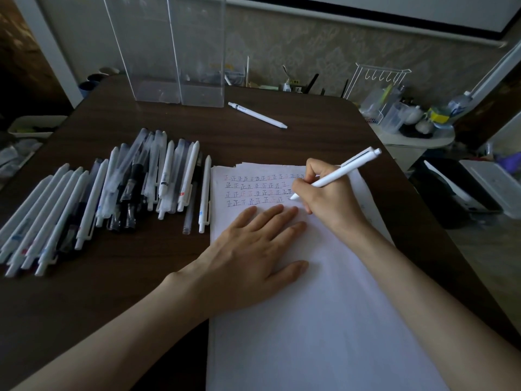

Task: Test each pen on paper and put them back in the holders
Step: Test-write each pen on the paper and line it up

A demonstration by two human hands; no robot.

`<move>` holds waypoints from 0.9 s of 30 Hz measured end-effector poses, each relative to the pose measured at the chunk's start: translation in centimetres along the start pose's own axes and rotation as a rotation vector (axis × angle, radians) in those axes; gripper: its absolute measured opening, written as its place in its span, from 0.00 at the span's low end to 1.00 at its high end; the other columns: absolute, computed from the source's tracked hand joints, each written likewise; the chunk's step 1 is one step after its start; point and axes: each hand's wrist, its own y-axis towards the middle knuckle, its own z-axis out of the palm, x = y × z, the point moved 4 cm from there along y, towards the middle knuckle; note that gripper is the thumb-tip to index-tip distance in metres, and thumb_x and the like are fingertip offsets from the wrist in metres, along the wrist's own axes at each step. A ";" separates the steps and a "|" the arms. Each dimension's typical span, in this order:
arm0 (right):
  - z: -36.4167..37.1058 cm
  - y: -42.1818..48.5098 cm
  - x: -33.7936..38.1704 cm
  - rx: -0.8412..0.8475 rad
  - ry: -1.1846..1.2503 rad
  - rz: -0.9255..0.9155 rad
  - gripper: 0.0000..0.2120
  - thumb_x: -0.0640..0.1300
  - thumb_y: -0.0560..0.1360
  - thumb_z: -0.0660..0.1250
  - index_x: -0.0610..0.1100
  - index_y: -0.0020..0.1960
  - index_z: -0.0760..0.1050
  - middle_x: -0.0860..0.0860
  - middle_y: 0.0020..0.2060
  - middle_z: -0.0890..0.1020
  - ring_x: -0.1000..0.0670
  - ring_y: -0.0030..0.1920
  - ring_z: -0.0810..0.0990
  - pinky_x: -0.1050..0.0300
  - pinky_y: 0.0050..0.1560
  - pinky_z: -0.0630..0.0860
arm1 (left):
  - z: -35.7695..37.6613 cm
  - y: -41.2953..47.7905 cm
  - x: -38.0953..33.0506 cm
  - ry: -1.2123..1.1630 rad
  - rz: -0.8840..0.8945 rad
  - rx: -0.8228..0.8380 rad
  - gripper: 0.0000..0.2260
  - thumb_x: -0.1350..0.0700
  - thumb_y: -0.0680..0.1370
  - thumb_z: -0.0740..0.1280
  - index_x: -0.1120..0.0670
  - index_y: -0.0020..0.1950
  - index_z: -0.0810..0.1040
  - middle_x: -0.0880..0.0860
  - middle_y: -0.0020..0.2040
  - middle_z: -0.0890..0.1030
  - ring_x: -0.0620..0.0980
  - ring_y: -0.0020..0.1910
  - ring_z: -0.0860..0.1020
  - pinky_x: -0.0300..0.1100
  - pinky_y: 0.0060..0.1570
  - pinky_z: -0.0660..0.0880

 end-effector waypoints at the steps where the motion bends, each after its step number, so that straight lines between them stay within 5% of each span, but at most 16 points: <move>1: 0.0 0.0 0.0 -0.002 0.001 0.003 0.17 0.31 0.72 0.64 0.42 0.30 0.61 0.53 0.18 0.65 0.58 0.19 0.70 0.64 0.24 0.66 | 0.0 0.0 0.0 0.013 0.003 -0.004 0.27 0.39 0.79 0.48 0.54 0.71 0.68 0.54 0.72 0.67 0.52 0.71 0.64 0.49 0.68 0.55; 7: 0.0 0.0 0.0 0.002 0.026 -0.004 0.17 0.32 0.72 0.64 0.42 0.30 0.61 0.49 0.19 0.67 0.57 0.19 0.69 0.57 0.29 0.68 | 0.1 0.0 -0.1 0.022 0.004 -0.015 0.27 0.40 0.80 0.48 0.54 0.70 0.69 0.54 0.71 0.68 0.52 0.70 0.66 0.48 0.69 0.56; 15: 0.2 -0.1 0.1 0.028 0.029 -0.007 0.16 0.33 0.73 0.64 0.42 0.31 0.62 0.47 0.19 0.67 0.57 0.19 0.67 0.60 0.27 0.68 | 0.1 0.0 0.0 -0.009 -0.001 -0.009 0.27 0.39 0.80 0.48 0.54 0.71 0.68 0.54 0.72 0.67 0.53 0.71 0.64 0.47 0.69 0.57; 27: -0.1 0.0 -0.1 0.013 -0.009 -0.017 0.18 0.33 0.72 0.65 0.45 0.31 0.60 0.56 0.19 0.65 0.57 0.23 0.65 0.63 0.27 0.63 | -0.1 0.0 0.2 -0.094 -0.007 0.008 0.28 0.38 0.78 0.48 0.53 0.72 0.66 0.53 0.73 0.65 0.51 0.72 0.62 0.45 0.69 0.53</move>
